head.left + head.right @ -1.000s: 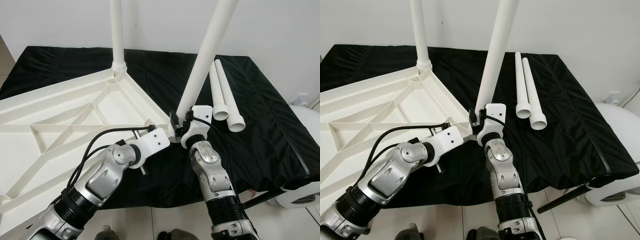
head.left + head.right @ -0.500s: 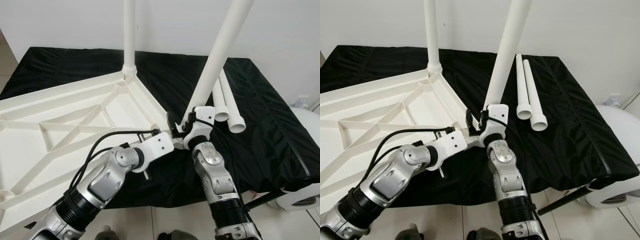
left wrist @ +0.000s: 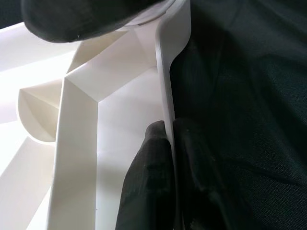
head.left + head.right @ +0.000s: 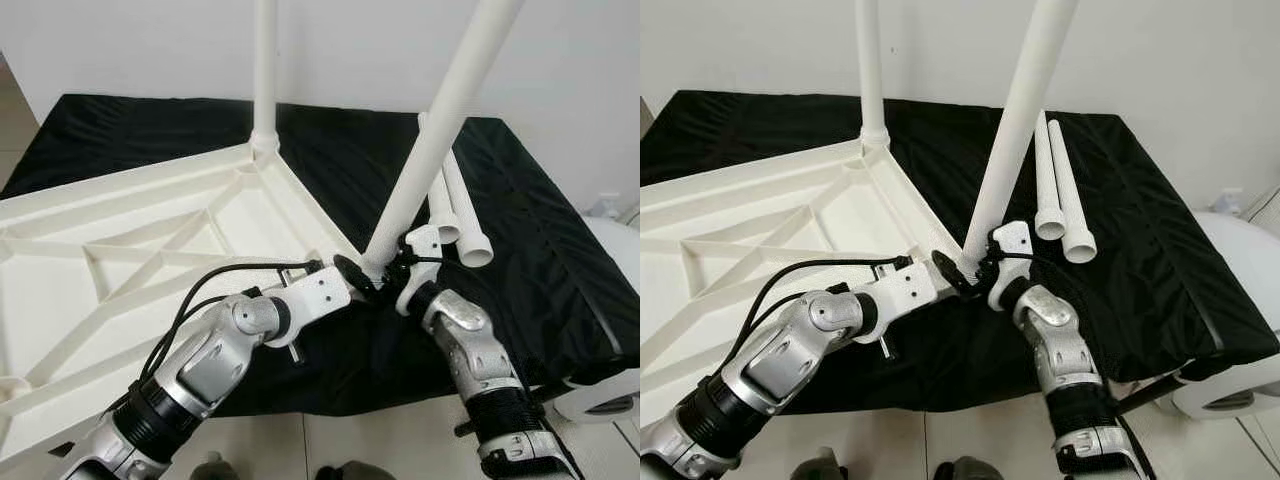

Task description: Building children table

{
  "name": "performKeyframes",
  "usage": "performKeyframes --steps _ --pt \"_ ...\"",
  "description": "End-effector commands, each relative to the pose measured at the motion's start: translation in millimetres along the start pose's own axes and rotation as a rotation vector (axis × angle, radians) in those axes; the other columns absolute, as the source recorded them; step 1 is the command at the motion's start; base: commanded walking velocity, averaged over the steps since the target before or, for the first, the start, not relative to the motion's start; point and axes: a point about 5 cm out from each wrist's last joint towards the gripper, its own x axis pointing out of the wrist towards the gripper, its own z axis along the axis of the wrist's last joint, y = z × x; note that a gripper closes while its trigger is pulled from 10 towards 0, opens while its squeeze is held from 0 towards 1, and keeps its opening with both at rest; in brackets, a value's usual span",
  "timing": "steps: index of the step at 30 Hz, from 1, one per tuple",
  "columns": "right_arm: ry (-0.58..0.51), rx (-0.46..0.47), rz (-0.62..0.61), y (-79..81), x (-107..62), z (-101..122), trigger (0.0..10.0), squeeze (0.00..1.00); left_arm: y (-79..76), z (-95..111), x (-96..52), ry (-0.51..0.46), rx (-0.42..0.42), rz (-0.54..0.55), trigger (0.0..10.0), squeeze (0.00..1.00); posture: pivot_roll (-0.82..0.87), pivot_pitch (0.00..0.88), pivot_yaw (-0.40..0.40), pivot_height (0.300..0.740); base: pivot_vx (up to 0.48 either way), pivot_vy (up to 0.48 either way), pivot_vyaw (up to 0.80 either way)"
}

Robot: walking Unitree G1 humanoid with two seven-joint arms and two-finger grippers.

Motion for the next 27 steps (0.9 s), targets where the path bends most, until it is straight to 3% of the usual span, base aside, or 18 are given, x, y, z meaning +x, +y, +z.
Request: performKeyframes --steps 1,14,16,17,18,20,27 --pt "0.007 0.016 0.031 -6.6 -0.3 -3 10.0 0.00 -4.7 10 1.1 -0.041 0.054 -0.019 10.0 0.00 0.04 0.000 -0.084 0.740 0.000 0.000 0.00" --pt "0.015 -0.057 0.106 -33.2 11.3 6 10.0 0.00 0.0 12 -1.1 -0.039 0.056 -0.010 10.0 0.00 0.05 0.000 -0.078 0.740 0.000 0.000 0.00" --pt "0.019 -0.062 0.110 -35.3 10.9 7 9.6 0.00 0.4 12 -1.5 -0.039 0.055 -0.009 10.0 0.00 0.05 0.000 -0.077 0.740 0.000 0.000 0.00" --pt "0.021 -0.067 0.114 -37.8 10.6 7 7.4 0.00 0.9 12 -2.0 -0.039 0.055 -0.008 10.0 0.00 0.05 0.000 -0.077 0.740 0.000 0.000 0.00" --pt "0.021 -0.067 0.114 -37.8 10.6 7 7.4 0.00 0.9 12 -2.0 -0.039 0.055 -0.008 10.0 0.00 0.05 0.000 -0.077 0.740 0.000 0.000 0.00" --pt "0.025 -0.081 0.122 -41.7 10.0 7 0.0 0.00 1.2 12 -2.5 -0.039 0.054 -0.007 10.0 0.00 0.05 0.000 -0.077 0.740 0.000 0.000 0.00" --pt "0.019 -0.075 0.144 -42.2 8.6 5 0.0 0.00 0.0 12 -1.9 -0.041 0.051 -0.008 10.0 0.00 0.05 0.000 -0.081 0.740 0.000 0.000 0.00"
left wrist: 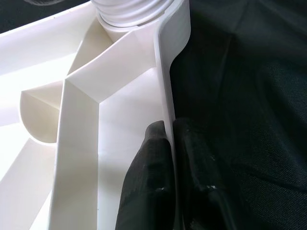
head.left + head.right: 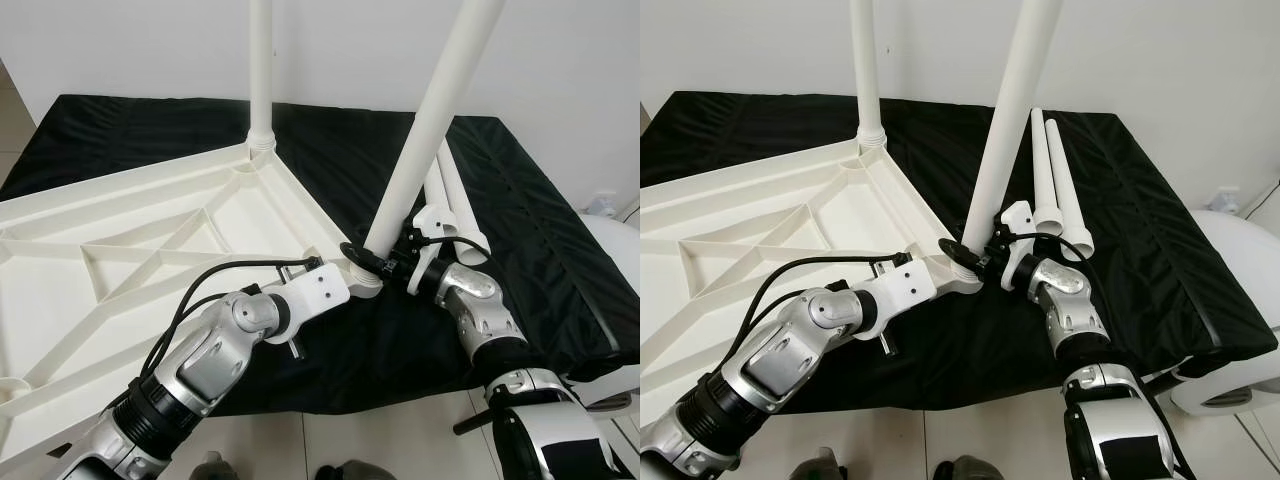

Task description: Building children table

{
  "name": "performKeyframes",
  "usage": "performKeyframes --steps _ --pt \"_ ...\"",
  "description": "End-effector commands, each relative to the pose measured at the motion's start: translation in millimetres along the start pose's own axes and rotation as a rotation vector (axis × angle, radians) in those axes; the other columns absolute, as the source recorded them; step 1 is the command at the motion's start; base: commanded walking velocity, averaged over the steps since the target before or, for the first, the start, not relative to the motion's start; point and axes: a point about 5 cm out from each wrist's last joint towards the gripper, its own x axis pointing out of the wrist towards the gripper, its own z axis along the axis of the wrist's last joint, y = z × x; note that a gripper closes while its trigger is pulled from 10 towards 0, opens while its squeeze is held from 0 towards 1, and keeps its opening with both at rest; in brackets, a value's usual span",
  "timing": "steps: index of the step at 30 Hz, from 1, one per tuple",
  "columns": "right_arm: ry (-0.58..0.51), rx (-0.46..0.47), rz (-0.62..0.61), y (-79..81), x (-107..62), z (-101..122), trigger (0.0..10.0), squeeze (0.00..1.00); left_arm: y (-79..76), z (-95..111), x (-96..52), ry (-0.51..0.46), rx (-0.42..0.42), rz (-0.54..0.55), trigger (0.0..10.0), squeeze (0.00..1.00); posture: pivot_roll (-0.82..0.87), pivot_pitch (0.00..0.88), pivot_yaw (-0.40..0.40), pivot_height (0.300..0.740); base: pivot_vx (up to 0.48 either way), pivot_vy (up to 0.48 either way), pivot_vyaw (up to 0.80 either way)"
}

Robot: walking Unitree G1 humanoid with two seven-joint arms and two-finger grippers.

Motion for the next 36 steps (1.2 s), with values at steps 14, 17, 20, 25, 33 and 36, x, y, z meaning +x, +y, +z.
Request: performKeyframes --steps 14,17,20,25,33,36 --pt "0.007 0.031 -0.074 -6.7 -10.2 -4 10.0 0.00 -2.9 13 -1.1 -0.047 0.047 -0.006 10.0 0.00 0.04 0.000 -0.085 0.740 0.000 0.000 0.00" --pt "-0.015 0.037 -0.145 -2.4 -5.9 -1 10.0 0.00 -3.9 13 -0.3 -0.050 0.047 -0.008 10.0 0.00 0.04 0.000 -0.090 0.740 0.000 0.000 0.00" --pt "-0.017 0.043 -0.194 1.3 -2.4 -1 10.0 0.00 -4.5 13 0.0 -0.051 0.045 -0.009 10.0 0.00 0.04 0.000 -0.091 0.740 0.000 0.000 0.00" --pt "-0.037 0.047 -0.271 12.3 4.0 1 10.0 0.00 -5.6 13 0.6 -0.052 0.042 -0.011 10.0 0.00 0.03 0.000 -0.090 0.740 0.000 0.000 0.00" --pt "-0.099 0.056 -0.490 41.9 23.1 14 10.0 0.00 -8.6 15 2.1 -0.059 0.041 -0.021 10.0 0.00 0.03 0.000 -0.089 0.740 0.000 0.000 0.00" --pt "-0.087 0.039 -0.565 44.3 28.6 16 10.0 0.00 -9.0 15 3.1 -0.060 0.041 -0.022 10.0 0.00 0.03 0.000 -0.092 0.740 0.000 0.000 0.00"
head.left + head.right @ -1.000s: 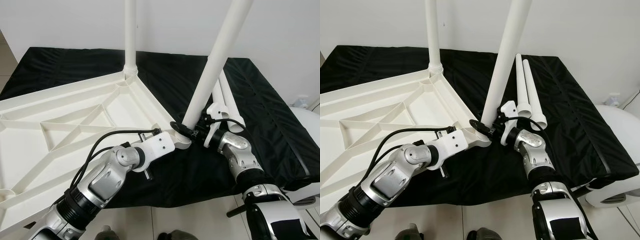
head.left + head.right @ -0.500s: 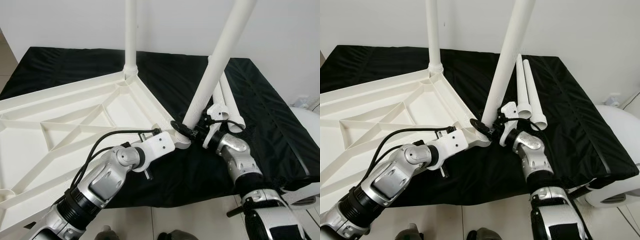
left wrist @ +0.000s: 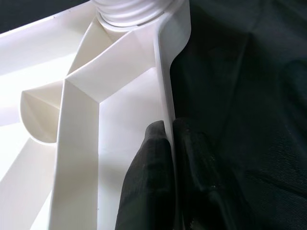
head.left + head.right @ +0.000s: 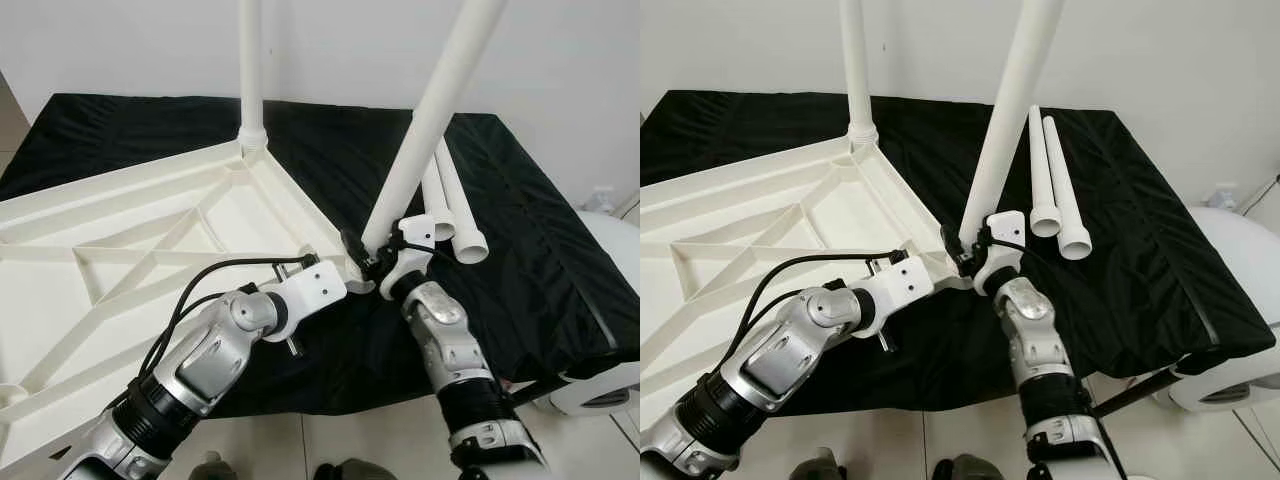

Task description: Building children table

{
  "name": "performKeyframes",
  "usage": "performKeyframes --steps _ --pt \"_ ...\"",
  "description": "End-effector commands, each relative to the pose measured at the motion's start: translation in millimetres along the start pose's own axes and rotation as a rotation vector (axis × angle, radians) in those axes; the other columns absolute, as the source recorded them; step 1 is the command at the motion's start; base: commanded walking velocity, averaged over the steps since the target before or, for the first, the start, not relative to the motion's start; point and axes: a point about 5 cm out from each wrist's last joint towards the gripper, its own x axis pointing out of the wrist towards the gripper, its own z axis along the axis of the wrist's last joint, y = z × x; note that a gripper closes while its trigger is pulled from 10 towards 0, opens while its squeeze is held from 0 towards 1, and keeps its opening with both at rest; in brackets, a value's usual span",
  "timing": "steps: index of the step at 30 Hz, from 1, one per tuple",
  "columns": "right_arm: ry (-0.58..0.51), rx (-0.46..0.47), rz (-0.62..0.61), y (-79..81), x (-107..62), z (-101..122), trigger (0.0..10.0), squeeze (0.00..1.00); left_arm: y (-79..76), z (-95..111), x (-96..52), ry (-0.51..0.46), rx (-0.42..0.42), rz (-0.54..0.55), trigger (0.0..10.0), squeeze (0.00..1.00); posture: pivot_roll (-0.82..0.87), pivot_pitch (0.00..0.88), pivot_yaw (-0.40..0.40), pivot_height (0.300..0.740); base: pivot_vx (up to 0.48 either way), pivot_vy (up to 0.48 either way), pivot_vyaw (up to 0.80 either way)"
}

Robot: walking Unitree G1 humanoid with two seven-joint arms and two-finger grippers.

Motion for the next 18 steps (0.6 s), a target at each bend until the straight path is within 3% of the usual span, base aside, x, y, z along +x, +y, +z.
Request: performKeyframes --steps 1,7,18 --pt "-0.021 -0.012 -0.073 7.4 7.8 9 10.0 0.00 -10.2 16 3.0 -0.067 0.056 -0.036 10.0 0.00 0.03 0.000 -0.094 0.740 0.000 0.000 0.00" --pt "-0.011 0.038 -0.132 18.1 11.8 12 10.0 0.00 -11.6 17 3.4 -0.072 0.055 -0.035 10.0 0.00 0.04 0.000 -0.107 0.740 0.000 0.000 0.00" --pt "0.020 0.032 -0.172 19.6 3.9 12 10.0 0.00 -13.3 16 4.5 -0.072 0.048 -0.028 10.0 0.00 0.04 0.000 -0.118 0.740 0.000 0.000 0.00"
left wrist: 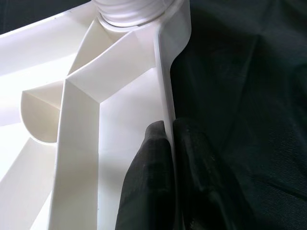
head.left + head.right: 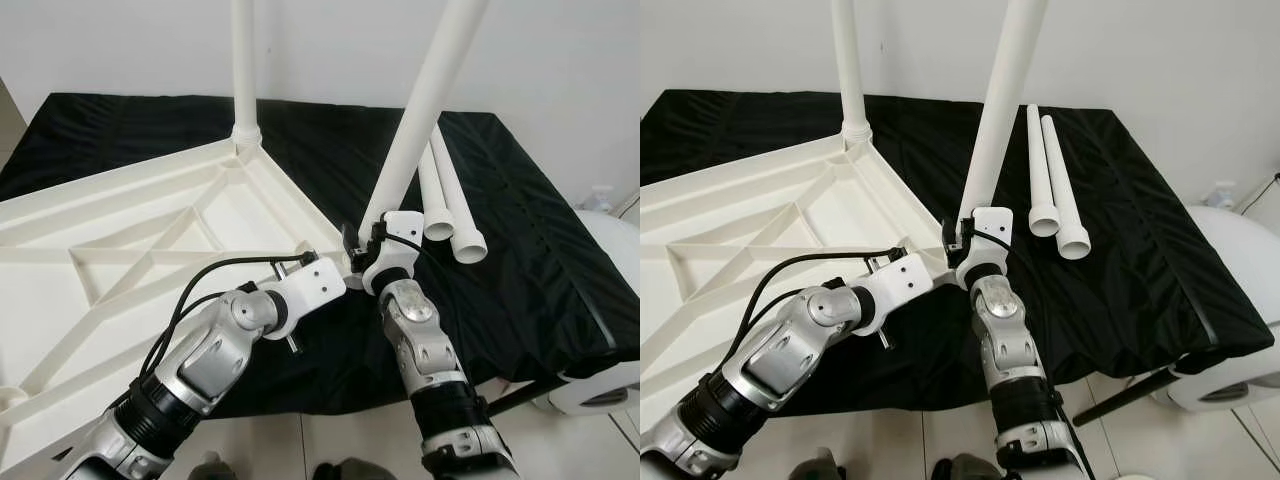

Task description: Building children table

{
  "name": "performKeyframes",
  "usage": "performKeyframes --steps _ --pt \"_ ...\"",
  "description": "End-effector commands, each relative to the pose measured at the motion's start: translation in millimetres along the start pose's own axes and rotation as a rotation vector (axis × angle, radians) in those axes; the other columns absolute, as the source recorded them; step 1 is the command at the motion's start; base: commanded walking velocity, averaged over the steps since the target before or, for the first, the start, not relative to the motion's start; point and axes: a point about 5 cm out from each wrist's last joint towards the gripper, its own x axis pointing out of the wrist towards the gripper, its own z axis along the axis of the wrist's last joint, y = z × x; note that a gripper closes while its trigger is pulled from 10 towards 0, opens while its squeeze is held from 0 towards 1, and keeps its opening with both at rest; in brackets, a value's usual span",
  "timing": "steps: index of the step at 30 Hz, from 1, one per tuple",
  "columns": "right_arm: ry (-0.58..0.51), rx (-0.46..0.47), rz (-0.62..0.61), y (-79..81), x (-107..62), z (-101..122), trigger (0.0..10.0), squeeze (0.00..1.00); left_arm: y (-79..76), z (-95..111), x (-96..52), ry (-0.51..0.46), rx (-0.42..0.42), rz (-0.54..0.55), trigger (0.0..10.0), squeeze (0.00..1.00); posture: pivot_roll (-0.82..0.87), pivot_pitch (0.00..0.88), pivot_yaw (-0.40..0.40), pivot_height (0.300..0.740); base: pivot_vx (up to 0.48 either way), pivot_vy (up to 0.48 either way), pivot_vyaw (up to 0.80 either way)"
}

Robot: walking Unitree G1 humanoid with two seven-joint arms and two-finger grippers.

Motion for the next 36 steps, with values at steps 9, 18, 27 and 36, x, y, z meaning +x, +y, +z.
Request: performKeyframes --steps 9,18,27,36 --pt "-0.025 0.011 0.006 -5.4 -5.0 6 10.0 1.00 -15.5 15 3.7 -0.070 0.058 -0.048 10.0 0.00 0.03 0.000 -0.116 0.740 0.000 0.000 0.00" --pt "-0.030 -0.008 0.163 -19.3 -14.4 0 10.0 0.00 -16.3 15 3.4 -0.071 0.060 -0.052 10.0 0.00 0.03 0.000 -0.113 0.740 0.000 0.000 0.00" --pt "-0.024 -0.045 0.412 -39.8 -17.2 2 10.0 0.00 -15.2 15 3.6 -0.071 0.059 -0.048 10.0 0.00 0.03 0.000 -0.112 0.740 0.000 0.000 0.00" --pt "0.024 -0.116 0.641 -79.4 -15.5 13 10.0 0.00 -11.7 15 2.4 -0.068 0.060 -0.042 10.0 0.00 0.03 0.000 -0.101 0.740 0.000 0.000 0.00"
